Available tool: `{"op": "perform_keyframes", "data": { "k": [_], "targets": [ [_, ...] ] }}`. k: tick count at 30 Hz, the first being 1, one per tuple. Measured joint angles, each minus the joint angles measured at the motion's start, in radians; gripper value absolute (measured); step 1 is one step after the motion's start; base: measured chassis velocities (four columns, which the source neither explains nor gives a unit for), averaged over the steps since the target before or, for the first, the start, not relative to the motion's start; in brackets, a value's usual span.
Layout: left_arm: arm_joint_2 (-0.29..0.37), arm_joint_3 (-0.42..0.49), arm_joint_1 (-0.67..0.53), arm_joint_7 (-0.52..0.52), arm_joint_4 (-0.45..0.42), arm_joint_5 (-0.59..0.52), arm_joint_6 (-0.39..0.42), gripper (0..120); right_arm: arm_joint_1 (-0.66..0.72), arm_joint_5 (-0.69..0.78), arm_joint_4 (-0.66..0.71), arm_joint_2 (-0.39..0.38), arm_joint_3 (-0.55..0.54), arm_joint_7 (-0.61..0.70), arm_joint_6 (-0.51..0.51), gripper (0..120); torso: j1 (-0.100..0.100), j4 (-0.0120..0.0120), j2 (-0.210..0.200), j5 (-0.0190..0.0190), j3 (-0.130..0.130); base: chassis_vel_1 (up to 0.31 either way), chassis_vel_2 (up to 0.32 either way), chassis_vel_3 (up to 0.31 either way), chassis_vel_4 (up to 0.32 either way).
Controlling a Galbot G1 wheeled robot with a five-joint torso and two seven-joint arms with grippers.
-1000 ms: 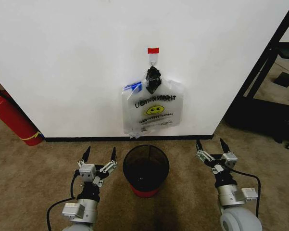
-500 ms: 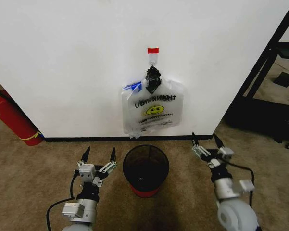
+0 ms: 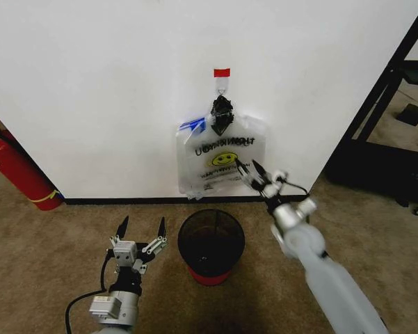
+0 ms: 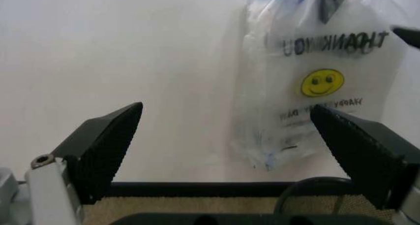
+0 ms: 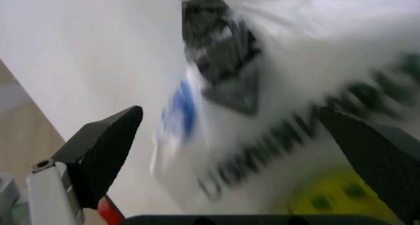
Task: Pick up the garbage bag from the wall and place it over the trash bin.
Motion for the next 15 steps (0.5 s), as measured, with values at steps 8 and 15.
{"op": "perform_keyframes", "data": {
  "k": [8,15],
  "targets": [
    [-0.006,-0.004,0.000,0.000,0.010,0.003,0.001,100,0.134,0.077,-0.106,0.071,-0.031,-0.026,-0.027,100,0.000,-0.0003,0.000,-0.0001,0.000,0.000,0.000,0.000,0.000],
    [-0.010,-0.003,-0.002,0.001,0.014,0.003,0.003,100,0.157,0.102,-0.122,0.071,-0.035,-0.033,-0.039,100,0.000,-0.0004,0.000,-0.0001,0.000,0.000,0.000,0.000,0.000]
  ]
}}
